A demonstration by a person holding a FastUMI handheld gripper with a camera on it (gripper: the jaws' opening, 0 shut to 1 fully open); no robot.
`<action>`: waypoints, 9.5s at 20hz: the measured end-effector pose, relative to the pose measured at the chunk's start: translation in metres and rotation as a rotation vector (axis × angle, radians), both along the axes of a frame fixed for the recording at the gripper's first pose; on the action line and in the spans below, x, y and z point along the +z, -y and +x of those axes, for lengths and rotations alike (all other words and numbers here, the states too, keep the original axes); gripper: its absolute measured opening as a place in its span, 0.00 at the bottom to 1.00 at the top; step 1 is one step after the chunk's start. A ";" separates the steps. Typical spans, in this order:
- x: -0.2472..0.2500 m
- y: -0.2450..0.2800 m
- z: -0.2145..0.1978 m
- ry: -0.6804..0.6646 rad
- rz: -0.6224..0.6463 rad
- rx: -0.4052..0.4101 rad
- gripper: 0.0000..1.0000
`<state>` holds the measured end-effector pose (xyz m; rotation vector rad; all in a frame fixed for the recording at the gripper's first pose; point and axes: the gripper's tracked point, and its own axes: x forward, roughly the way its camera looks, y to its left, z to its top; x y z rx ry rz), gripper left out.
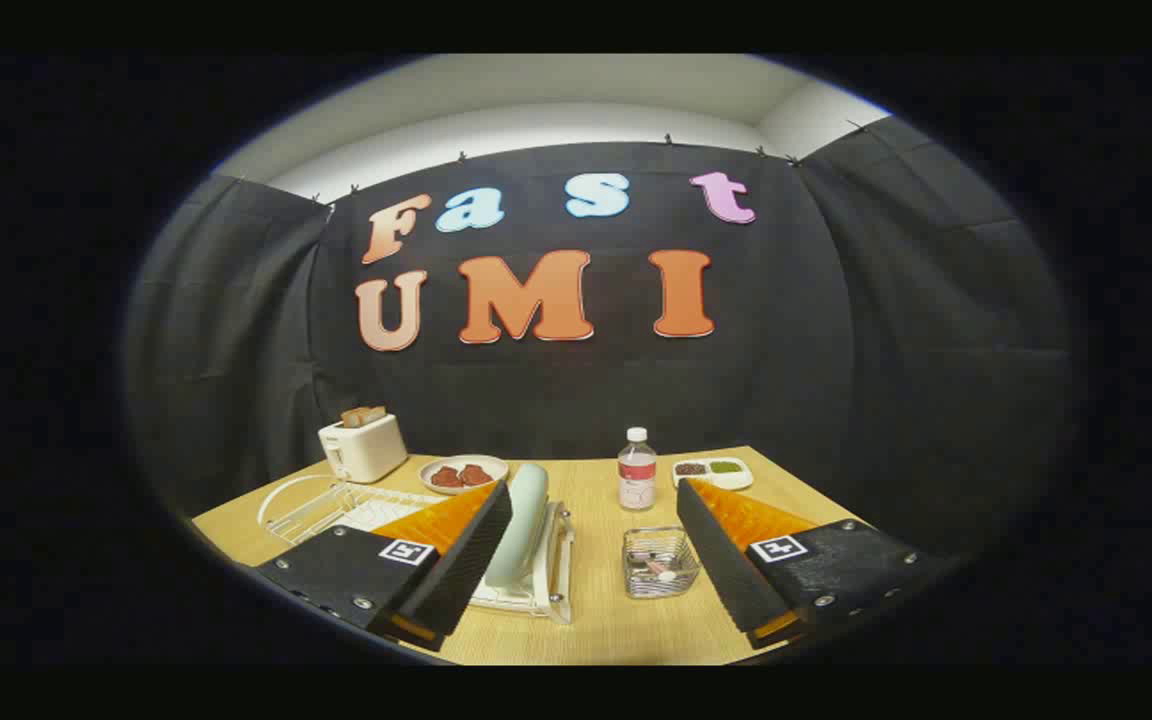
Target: Take the plate from the dish rack, then take the spoon from the basket and place it into the plate.
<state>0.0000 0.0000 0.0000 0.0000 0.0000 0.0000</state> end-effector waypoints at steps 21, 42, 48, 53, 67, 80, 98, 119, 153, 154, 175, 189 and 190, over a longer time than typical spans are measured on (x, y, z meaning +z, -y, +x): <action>-0.017 -0.007 0.010 -0.080 0.022 -0.023 0.99; -0.129 -0.068 0.099 -0.460 0.066 -0.110 0.63; -0.129 -0.055 0.099 -0.481 0.033 -0.242 0.29; -0.102 -0.057 0.100 -0.392 -0.059 -0.270 0.27; -0.045 -0.052 0.081 -0.281 -0.008 -0.252 0.26; -0.113 -0.104 -0.044 -0.430 0.344 0.044 0.26; -0.239 -0.142 -0.101 -0.678 0.657 0.170 0.28; -0.174 0.003 -0.045 -0.326 0.081 -0.173 0.90; -0.123 0.045 0.040 -0.139 -0.025 -0.113 0.08; -0.123 0.045 0.041 -0.137 -0.027 -0.112 0.08; -0.076 0.054 0.062 -0.090 0.039 -0.114 0.04; 0.003 0.009 -0.007 0.034 -0.038 -0.116 0.04; 0.009 -0.002 -0.018 0.053 -0.036 -0.097 0.04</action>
